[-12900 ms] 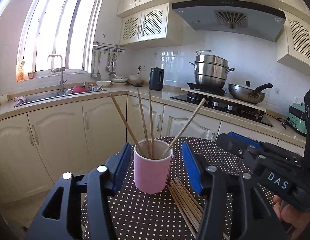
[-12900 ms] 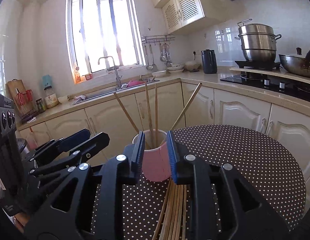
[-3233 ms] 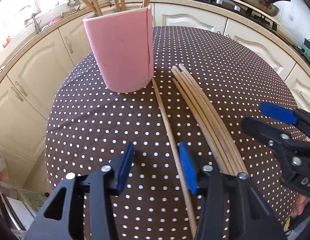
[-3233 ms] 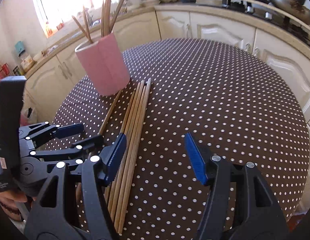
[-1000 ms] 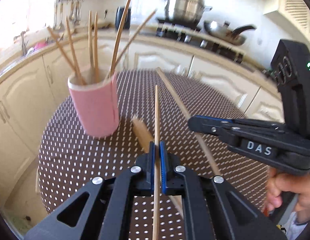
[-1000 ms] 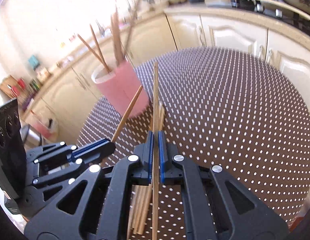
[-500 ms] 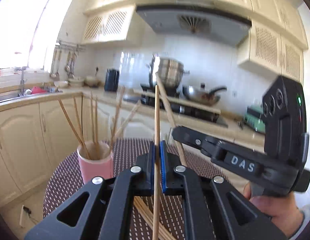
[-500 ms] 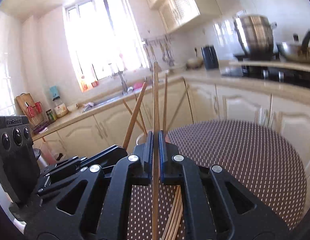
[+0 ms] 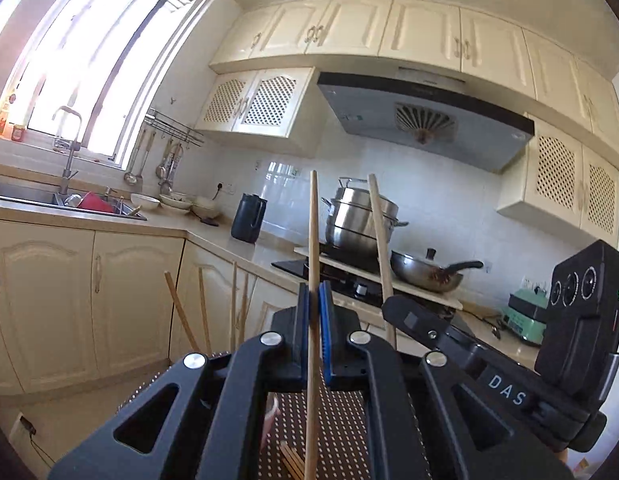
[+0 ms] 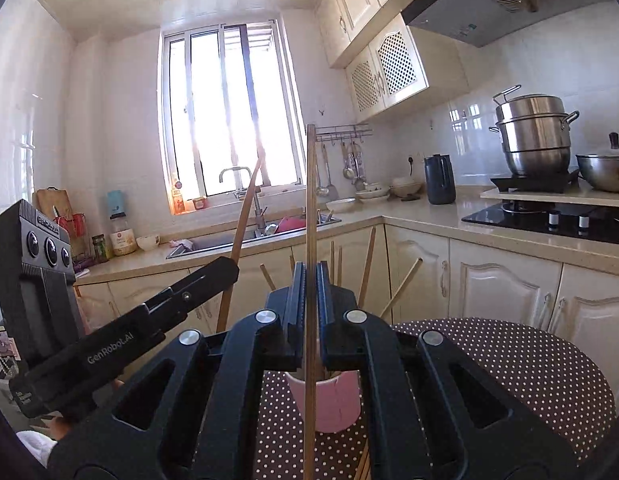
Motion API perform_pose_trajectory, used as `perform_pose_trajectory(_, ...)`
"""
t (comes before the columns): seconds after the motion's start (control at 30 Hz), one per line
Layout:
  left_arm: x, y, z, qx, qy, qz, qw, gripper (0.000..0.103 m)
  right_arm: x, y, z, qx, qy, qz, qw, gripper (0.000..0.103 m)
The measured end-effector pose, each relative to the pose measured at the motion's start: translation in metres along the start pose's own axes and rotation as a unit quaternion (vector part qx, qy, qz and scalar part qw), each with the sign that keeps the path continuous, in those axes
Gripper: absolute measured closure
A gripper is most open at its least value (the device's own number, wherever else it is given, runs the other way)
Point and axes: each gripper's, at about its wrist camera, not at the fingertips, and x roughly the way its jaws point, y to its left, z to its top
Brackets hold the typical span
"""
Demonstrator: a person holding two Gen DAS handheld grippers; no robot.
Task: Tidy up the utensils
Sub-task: 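Lift the left gripper's chopstick over the pink cup while the right gripper carries its chopstick there, then lower the left gripper's chopstick into the cup and open while the right gripper does likewise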
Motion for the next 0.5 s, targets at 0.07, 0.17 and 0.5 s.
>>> perform_pose_trajectory(0.07, 0.008, 0.009, 0.002, -0.006, -0.009, 0.003, 0.9999, 0.098, 0.012, -0.001, 0.001, 0.000, -0.012, 0.004, 1.000, 0.097)
perform_pose_trajectory(0.17, 0.021, 0.021, 0.004, -0.012, -0.024, 0.015, 0.9995, 0.098, 0.031, -0.003, 0.000, 0.002, -0.025, 0.003, 1.000, 0.097)
perform_pose_trajectory(0.5, 0.069, 0.050, 0.001, -0.025, -0.057, 0.051, 0.9967, 0.098, 0.077, -0.009, -0.008, 0.017, -0.069, -0.009, 0.997, 0.097)
